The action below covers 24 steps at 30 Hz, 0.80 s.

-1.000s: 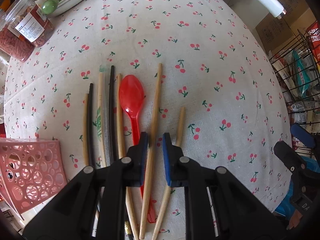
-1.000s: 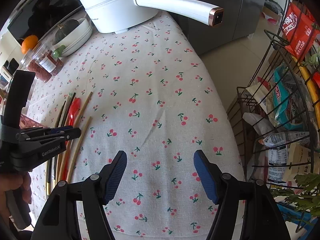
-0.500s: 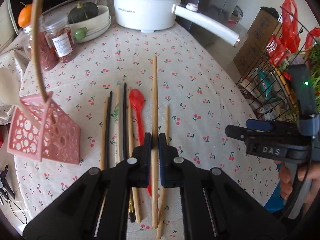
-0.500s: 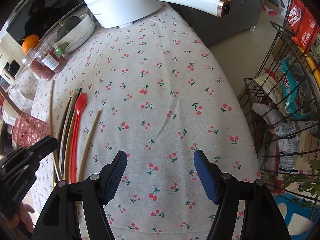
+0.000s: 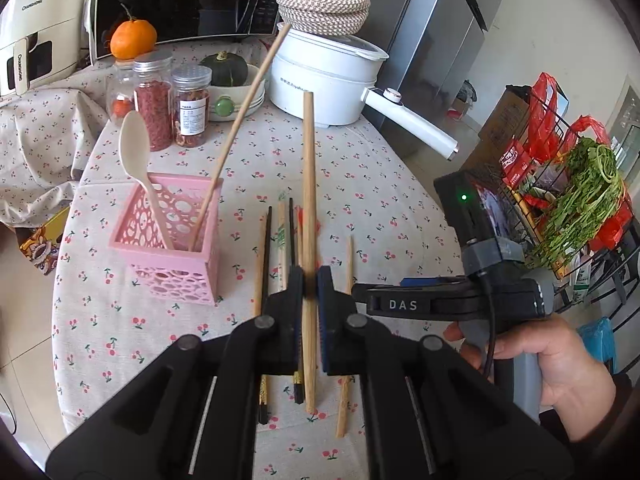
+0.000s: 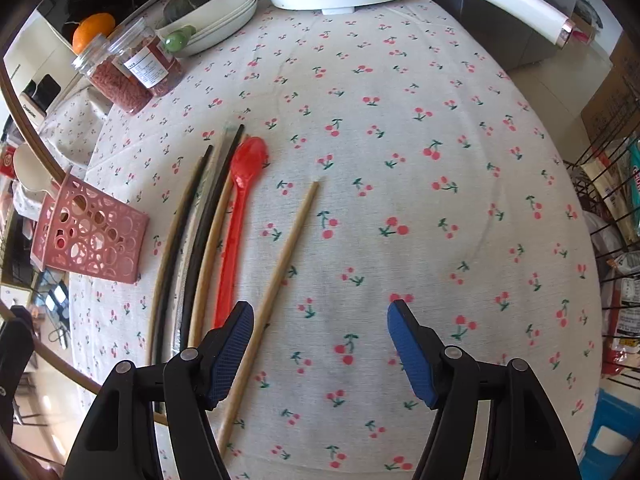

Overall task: Organize utensils
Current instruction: 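Lift the chopstick with the left tool while the right tool grasps another wooden chopstick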

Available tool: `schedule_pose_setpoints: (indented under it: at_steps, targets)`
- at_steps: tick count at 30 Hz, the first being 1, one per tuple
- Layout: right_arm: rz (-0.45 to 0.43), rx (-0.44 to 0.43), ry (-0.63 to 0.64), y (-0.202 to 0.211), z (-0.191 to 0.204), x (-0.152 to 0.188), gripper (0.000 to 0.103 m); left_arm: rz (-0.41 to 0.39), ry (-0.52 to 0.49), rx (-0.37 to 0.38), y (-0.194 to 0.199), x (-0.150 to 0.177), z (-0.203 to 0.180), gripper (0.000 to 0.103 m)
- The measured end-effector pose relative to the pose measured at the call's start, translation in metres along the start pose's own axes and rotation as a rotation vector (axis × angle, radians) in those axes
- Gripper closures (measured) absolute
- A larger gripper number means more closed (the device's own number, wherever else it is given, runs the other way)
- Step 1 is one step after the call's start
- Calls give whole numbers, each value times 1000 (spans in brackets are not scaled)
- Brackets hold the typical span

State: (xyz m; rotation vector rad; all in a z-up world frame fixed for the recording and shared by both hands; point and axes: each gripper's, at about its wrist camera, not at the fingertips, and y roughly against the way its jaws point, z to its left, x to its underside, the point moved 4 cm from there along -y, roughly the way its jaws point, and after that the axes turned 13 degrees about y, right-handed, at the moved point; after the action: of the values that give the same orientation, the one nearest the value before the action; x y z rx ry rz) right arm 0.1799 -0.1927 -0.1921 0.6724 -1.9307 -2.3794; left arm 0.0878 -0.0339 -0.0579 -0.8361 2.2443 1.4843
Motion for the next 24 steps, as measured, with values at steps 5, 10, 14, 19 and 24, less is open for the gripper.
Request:
schedule_pose_setpoints:
  at_steps: [5, 10, 14, 19, 24]
  targets:
    - [27, 19, 0, -18, 18, -6, 31, -17, 36, 4, 15, -2, 18, 95]
    - [4, 114, 5, -25, 30, -12, 39, -33, 57, -1, 27, -5, 32, 95]
    - [-4, 175, 23, -27, 38, -13, 70, -34, 82, 0, 31, -5, 40, 95]
    - [-7, 102, 55, -28, 46, -8, 93, -46, 93, 10, 36, -4, 43, 95]
    - [-43, 4, 14, -14, 30, -1, 96, -83, 90, 21, 48, -7, 43, 95]
